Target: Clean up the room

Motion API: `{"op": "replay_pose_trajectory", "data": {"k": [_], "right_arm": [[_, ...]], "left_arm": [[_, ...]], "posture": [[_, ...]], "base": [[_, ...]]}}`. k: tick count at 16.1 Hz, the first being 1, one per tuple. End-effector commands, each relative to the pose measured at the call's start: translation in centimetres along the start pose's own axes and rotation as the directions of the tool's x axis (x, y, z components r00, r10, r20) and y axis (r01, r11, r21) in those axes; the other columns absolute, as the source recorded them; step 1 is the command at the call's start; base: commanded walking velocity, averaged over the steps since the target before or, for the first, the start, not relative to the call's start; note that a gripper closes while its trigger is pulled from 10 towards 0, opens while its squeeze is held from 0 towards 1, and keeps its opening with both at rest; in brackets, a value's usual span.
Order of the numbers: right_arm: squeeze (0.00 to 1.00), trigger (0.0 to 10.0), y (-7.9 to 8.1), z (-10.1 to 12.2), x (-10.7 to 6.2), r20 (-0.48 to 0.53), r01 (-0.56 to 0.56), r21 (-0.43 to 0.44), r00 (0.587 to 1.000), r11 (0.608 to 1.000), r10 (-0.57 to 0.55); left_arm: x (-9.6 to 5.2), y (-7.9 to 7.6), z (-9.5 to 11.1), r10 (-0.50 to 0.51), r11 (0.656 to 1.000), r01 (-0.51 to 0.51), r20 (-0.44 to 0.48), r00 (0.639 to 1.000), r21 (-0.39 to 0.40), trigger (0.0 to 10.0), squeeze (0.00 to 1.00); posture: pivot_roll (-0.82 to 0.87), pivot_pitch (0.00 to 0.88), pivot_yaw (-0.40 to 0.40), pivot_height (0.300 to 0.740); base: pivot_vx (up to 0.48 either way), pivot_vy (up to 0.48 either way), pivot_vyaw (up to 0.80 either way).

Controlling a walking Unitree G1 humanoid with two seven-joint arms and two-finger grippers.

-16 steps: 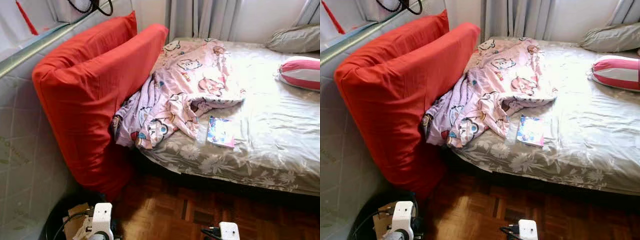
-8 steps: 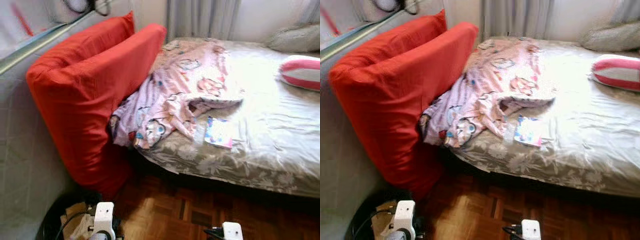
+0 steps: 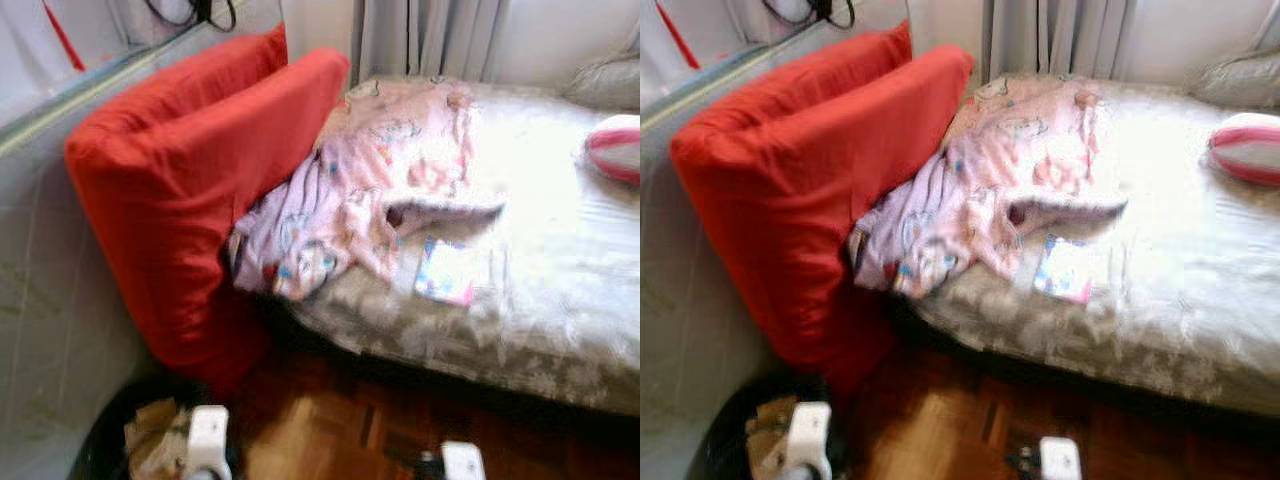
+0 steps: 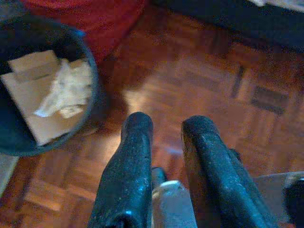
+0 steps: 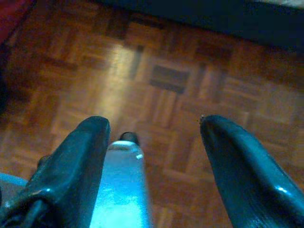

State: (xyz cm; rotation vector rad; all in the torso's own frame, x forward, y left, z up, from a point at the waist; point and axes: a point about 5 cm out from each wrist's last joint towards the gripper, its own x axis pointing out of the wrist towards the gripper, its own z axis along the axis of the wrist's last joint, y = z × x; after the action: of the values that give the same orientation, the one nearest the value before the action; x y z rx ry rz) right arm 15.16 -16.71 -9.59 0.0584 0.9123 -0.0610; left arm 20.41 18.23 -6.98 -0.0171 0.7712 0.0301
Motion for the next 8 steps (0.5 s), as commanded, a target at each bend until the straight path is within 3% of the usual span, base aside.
{"op": "replay_pose_trajectory", "data": {"k": [1,8], "right_arm": [[0.0,10.0,0.5,-0.56,-0.13,-0.017,-0.012,0.0,1.0,1.0,0.012],[0.0,10.0,0.42,-0.54,-0.13,-0.017,-0.012,-0.001,1.0,1.0,0.012]], "left_arm": [[-0.24,0.64,-0.67,0.013,1.0,-0.013,-0.025,1.0,0.019,10.0,0.0],[-0.26,0.63,-0.75,0.014,1.0,-0.014,-0.027,1.0,0.001,10.0,0.0]], "posture": [[-0.04,0.031,0.012,0.74],[-0.04,0.046,0.008,0.74]], "base": [[0.0,0.0,0.0],[0.0,0.0,0.0]]}}
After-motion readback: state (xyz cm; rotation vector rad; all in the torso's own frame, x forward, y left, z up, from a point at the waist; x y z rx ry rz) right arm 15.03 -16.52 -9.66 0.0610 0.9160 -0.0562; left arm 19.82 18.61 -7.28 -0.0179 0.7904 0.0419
